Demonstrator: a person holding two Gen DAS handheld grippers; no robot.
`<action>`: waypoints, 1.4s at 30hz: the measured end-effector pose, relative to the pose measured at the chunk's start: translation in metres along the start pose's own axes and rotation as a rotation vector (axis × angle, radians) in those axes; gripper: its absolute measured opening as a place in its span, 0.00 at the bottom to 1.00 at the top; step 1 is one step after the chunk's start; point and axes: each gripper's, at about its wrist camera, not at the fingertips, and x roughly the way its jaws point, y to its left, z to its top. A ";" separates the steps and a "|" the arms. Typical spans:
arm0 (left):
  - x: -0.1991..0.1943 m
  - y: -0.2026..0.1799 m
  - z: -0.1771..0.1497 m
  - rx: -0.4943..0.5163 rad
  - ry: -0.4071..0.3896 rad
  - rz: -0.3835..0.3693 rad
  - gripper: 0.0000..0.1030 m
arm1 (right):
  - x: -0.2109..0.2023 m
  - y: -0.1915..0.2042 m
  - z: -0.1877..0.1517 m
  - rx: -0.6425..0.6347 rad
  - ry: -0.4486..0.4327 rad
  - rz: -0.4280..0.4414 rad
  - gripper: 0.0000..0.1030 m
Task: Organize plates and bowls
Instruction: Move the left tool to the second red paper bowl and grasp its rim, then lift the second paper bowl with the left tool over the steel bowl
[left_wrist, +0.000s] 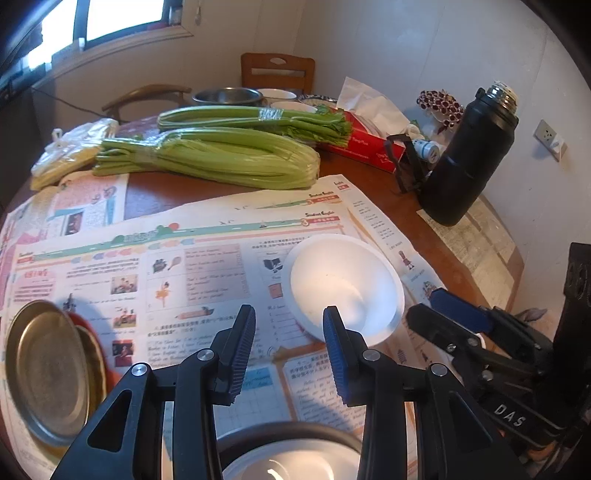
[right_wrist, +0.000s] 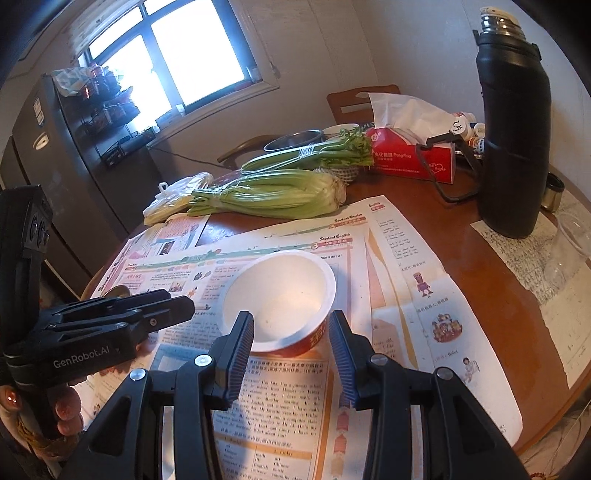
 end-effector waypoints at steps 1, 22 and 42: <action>0.002 0.000 0.001 0.000 0.001 0.003 0.38 | 0.003 -0.001 0.001 0.001 0.004 0.000 0.41; 0.051 0.010 0.007 -0.035 0.107 -0.035 0.38 | 0.054 0.016 -0.007 -0.080 0.117 0.058 0.43; 0.000 0.018 -0.004 -0.050 0.010 -0.025 0.38 | 0.026 0.048 -0.005 -0.124 0.064 0.075 0.43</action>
